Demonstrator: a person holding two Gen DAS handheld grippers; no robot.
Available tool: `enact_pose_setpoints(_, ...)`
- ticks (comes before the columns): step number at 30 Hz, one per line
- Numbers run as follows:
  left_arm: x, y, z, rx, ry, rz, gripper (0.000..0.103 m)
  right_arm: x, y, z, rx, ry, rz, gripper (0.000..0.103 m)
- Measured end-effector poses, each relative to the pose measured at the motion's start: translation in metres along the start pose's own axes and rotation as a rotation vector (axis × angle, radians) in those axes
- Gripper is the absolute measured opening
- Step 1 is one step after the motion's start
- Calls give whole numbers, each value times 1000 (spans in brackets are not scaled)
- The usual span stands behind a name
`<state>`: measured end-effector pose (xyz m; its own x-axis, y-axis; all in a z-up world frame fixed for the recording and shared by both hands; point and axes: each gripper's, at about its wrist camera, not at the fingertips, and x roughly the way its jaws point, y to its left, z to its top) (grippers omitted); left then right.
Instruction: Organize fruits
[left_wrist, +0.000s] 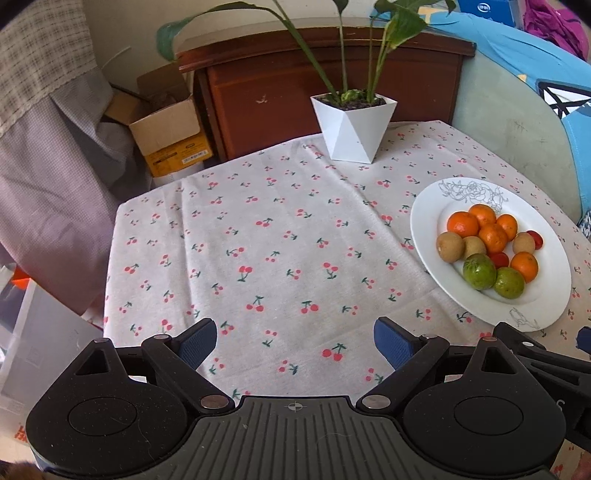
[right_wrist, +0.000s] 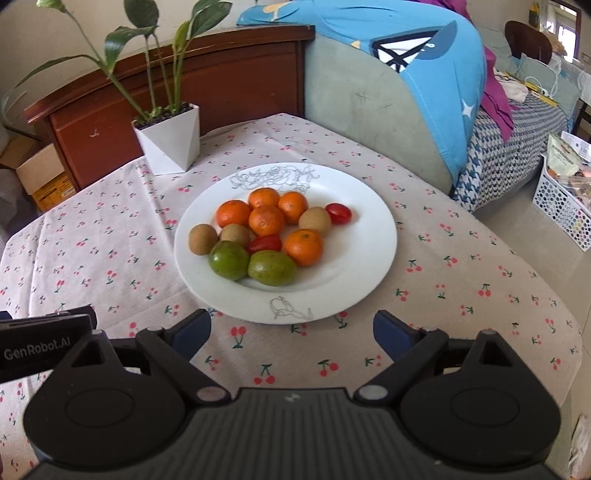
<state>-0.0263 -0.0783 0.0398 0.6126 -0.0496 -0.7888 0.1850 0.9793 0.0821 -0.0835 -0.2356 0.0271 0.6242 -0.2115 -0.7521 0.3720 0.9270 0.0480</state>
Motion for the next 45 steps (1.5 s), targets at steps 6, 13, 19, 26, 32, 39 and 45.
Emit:
enact_pose_setpoints(6, -4, 36, -9, -81, 10, 30, 94, -6, 25, -19, -87, -22, 110, 94)
enact_pose_setpoints(13, -1, 60, -17, -125, 28, 59, 94, -12, 53, -43, -182, -49, 214, 94)
enact_pose_setpoints(19, 4, 71, -20, -144, 40, 77, 94, -4, 70, -58, -237, -49, 251, 94)
enact_pose_setpoints(26, 12, 79, -23, -162, 61, 85, 94, 7, 78, -65, -272, -89, 252, 102)
enact_pose_setpoints(32, 22, 84, -25, -184, 86, 82, 94, 15, 80, -63, -297, -147, 267, 102)
enact_pose_setpoints(39, 27, 85, -26, -198, 100, 67, 94, 26, 82, -54, -320, -146, 295, 102)
enact_pose_setpoints(45, 29, 85, -26, -199, 104, 63, 94, 26, 82, -54, -324, -149, 298, 102)
